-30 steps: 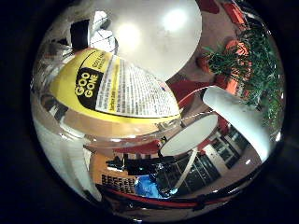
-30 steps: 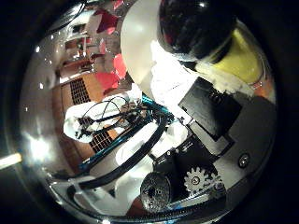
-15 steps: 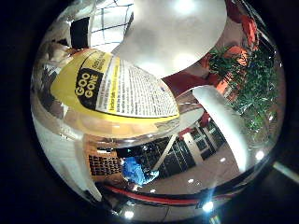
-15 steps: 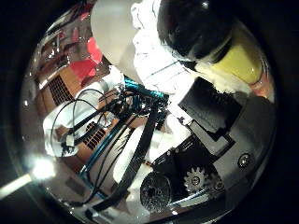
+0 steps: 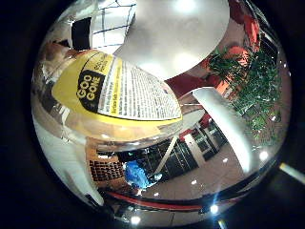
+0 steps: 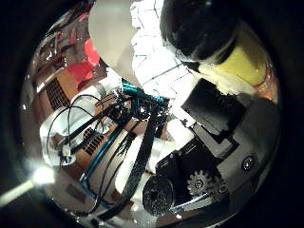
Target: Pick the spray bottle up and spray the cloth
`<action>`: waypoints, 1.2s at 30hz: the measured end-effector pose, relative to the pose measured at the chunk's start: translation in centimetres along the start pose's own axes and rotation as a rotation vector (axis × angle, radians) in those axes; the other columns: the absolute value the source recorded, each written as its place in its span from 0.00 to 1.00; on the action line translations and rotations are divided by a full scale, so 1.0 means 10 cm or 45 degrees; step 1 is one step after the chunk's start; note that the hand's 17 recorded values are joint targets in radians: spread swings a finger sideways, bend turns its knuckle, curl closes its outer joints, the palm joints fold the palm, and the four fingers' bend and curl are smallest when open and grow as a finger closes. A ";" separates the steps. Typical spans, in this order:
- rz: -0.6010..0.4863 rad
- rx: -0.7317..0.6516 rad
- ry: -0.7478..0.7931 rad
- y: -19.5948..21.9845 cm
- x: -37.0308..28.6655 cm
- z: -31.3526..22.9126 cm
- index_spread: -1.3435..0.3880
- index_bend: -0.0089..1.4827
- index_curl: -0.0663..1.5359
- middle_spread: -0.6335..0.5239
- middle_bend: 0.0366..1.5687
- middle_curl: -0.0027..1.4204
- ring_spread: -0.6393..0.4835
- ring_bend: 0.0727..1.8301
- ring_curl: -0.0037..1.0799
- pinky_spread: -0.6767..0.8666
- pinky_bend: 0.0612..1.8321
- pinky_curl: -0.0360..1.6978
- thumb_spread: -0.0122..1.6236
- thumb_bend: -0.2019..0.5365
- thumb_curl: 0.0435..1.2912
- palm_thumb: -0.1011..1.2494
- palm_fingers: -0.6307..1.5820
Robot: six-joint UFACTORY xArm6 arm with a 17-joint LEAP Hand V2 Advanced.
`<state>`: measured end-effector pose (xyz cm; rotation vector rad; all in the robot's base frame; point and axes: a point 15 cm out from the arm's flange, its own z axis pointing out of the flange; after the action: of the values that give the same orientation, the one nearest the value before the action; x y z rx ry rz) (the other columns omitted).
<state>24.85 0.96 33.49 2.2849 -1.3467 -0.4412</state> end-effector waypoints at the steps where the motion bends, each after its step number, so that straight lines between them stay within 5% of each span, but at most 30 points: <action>1: -0.004 0.023 -0.006 0.01 -0.02 -0.03 0.66 0.76 0.47 0.47 0.85 0.40 0.43 0.78 0.50 0.29 0.55 0.69 0.70 0.26 0.48 0.82 0.84; 19: -0.281 0.856 -0.727 -0.80 -1.41 -1.33 0.66 0.77 0.47 0.47 0.85 0.40 0.44 0.78 0.50 0.29 0.55 0.71 0.68 0.26 0.49 0.86 0.84; 36: -0.386 1.096 -1.286 -1.94 -1.78 -1.16 0.67 0.77 0.47 0.47 0.85 0.40 0.44 0.79 0.50 0.30 0.54 0.73 0.67 0.26 0.50 0.85 0.84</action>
<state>36.34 27.31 33.88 3.1609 -1.8783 -1.5137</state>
